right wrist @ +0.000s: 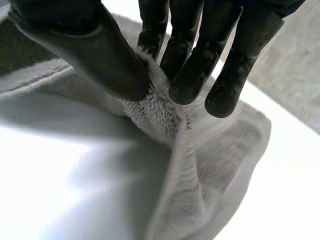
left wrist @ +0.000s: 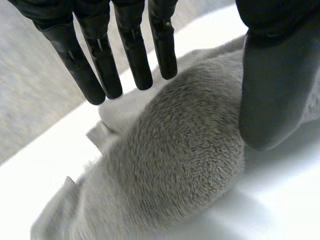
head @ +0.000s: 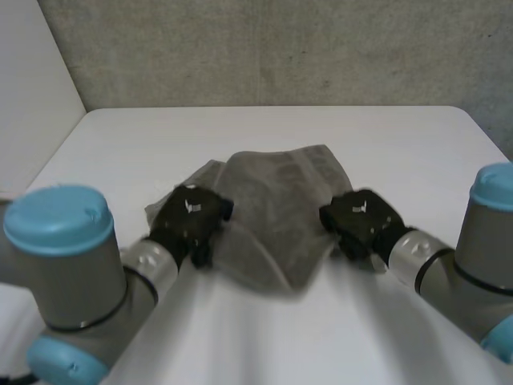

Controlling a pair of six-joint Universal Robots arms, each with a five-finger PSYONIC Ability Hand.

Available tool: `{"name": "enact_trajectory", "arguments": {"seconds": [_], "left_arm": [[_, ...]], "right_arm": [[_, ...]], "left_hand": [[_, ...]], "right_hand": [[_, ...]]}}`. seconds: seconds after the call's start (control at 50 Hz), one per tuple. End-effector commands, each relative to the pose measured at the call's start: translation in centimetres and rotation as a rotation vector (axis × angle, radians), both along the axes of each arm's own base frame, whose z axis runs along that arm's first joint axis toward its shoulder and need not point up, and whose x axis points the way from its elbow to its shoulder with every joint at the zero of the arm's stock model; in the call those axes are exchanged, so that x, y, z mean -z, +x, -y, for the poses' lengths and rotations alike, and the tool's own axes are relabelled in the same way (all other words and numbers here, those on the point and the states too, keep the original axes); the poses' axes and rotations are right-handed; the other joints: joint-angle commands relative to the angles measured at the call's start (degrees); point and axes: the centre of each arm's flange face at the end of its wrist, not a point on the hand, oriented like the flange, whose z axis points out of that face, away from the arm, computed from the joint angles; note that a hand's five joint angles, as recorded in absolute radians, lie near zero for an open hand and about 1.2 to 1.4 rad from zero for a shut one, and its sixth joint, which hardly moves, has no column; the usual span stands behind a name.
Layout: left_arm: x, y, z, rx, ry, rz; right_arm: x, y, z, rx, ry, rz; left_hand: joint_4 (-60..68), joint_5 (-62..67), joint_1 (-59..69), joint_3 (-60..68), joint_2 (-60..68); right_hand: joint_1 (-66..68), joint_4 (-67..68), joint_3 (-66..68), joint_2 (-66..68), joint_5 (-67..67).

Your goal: Fold the towel.

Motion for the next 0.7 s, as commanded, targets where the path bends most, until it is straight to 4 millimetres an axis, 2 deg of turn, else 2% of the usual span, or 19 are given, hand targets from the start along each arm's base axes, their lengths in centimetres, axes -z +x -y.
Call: {"name": "enact_trajectory", "arguments": {"seconds": [0.02,0.04,0.08,0.1,0.14,0.22,0.26,0.34,0.36,0.4,0.42,0.46,0.5,0.54,0.66,0.7], "left_arm": [[-1.2,0.5,-1.0,0.033,-0.068,0.062],[-1.2,0.5,-1.0,0.033,-0.068,0.061],[-3.9,0.3,-0.7,0.034,-0.152,0.018],[-4.0,0.3,-0.7,0.034,-0.152,0.018],[-6.3,0.0,0.2,0.022,-0.216,-0.023],[-7.4,-0.4,1.0,0.018,-0.247,-0.041],[-7.3,-0.6,1.6,0.016,-0.248,-0.036],[-5.8,-1.2,3.9,0.011,-0.214,0.039],[-5.8,-1.2,3.9,0.011,-0.214,0.039],[-4.3,-1.1,5.7,0.006,-0.17,0.121],[-4.3,-1.1,5.7,0.006,-0.17,0.121],[-2.7,-1.0,6.6,0.016,-0.109,0.207],[-2.7,-1.0,6.6,0.016,-0.109,0.207],[-1.3,-0.9,7.3,0.028,-0.045,0.277],[-0.2,-1.2,8.1,0.037,-0.021,0.295],[0.7,-1.3,8.4,0.041,0.002,0.31]], "right_arm": [[0.5,-0.3,0.0,0.01,0.005,-0.008],[0.4,-0.3,0.0,0.013,0.004,-0.005],[0.4,-0.2,0.1,0.014,0.0,-0.001],[0.4,-0.2,0.1,0.014,0.0,-0.001],[0.5,-0.3,0.1,0.018,-0.008,0.002],[0.9,-0.4,0.1,0.023,-0.006,0.0],[1.1,-0.4,-0.1,0.021,0.0,-0.002],[1.4,-0.5,-0.3,0.021,0.0,-0.004],[1.4,-0.5,-0.3,0.022,-0.001,-0.005],[1.4,-0.6,-0.3,0.021,-0.002,-0.006],[1.4,-0.6,-0.3,0.021,-0.003,-0.007],[1.5,-0.6,-0.3,0.022,-0.002,-0.009],[1.5,-0.6,-0.3,0.022,-0.002,-0.009],[1.5,-0.6,-0.3,0.02,-0.002,-0.01],[2.0,-0.5,-0.3,0.019,0.01,-0.016],[2.1,-0.6,-0.3,0.02,0.013,-0.017]], "left_hand": [[-7.23,-16.04,-7.06,-6.61,-6.95],[-7.24,-16.05,-7.07,-6.61,-6.95],[-9.58,-18.39,-9.41,-8.95,-9.29],[-9.59,-18.4,-9.42,-8.97,-9.3],[-12.43,-21.24,-12.27,-11.81,-12.15],[-16.14,-24.95,-15.97,-15.52,-15.85],[-16.32,-25.13,-16.15,-15.7,-16.03],[-16.32,-25.13,-16.15,-15.7,-16.03],[-16.32,-25.13,-16.15,-15.7,-16.03],[-16.32,-25.13,-16.15,-15.7,-16.03],[-16.32,-25.13,-16.15,-15.7,-16.03],[-15.48,-24.29,-15.32,-14.86,-15.2],[-15.48,-24.29,-15.31,-14.86,-15.19],[-15.81,-24.62,-15.64,-15.19,-15.52],[-15.31,-24.12,-15.14,-14.69,-15.02],[-13.97,-22.78,-13.8,-13.35,-13.68]], "right_hand": [[3.75,3.31,3.6,4.74,2.97],[3.75,3.31,3.6,4.74,2.97],[3.75,3.31,3.6,4.74,2.97],[3.75,3.31,3.6,4.74,2.97],[3.75,3.31,3.6,4.74,2.97],[3.75,3.31,3.6,4.74,2.97],[3.75,3.31,3.6,4.74,2.97],[3.75,3.31,3.6,4.74,2.97],[3.75,3.31,3.6,4.74,2.97],[3.75,3.31,3.6,4.74,2.97],[3.75,3.31,3.6,4.74,2.97],[3.75,3.31,3.6,4.74,2.97],[3.75,3.31,3.6,4.74,2.97],[3.75,3.31,3.6,4.74,2.97],[3.75,3.31,3.6,4.74,2.97],[3.75,3.31,3.6,4.74,2.97]]}}
